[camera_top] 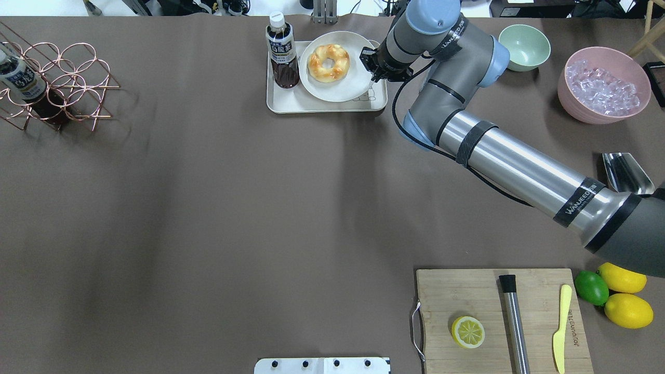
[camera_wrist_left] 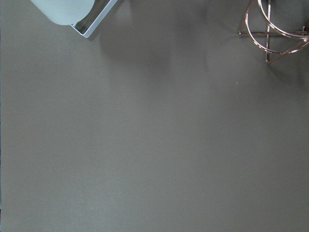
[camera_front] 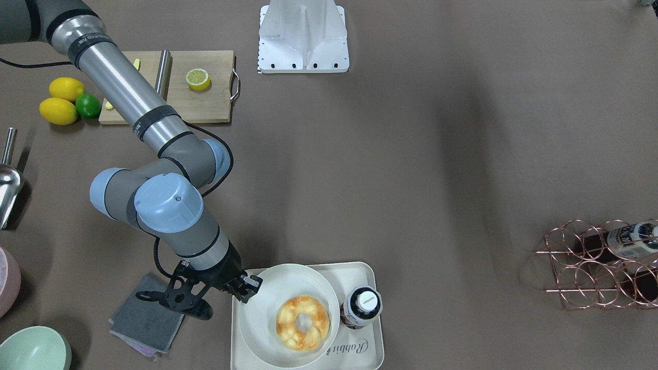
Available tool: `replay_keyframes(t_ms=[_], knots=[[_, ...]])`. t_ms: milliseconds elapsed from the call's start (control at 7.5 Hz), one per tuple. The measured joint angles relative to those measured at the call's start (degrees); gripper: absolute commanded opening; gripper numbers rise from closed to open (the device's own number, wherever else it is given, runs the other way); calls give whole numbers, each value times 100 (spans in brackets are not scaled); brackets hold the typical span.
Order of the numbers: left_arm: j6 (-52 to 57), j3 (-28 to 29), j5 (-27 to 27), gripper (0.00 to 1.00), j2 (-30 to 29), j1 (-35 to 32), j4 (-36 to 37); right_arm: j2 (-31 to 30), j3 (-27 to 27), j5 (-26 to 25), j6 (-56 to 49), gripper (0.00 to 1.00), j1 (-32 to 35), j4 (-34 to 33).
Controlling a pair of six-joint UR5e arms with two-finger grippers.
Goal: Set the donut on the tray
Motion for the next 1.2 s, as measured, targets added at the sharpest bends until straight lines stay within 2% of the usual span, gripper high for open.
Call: replay_keyframes(t_ms=[533,800,1067,1200], knots=[[1,-4,-8,98,24,2,1,35,31,-40,80,100,80,-6],[2,-6,-9,98,32,1,1,-118,234,291,-78,100,276,-48],[9,7,-9,98,35,0,2,-590,943,780,-386,100,537,-288],[14,10,-9,98,36,0,5,-756,1409,1010,-537,100,662,-754]])
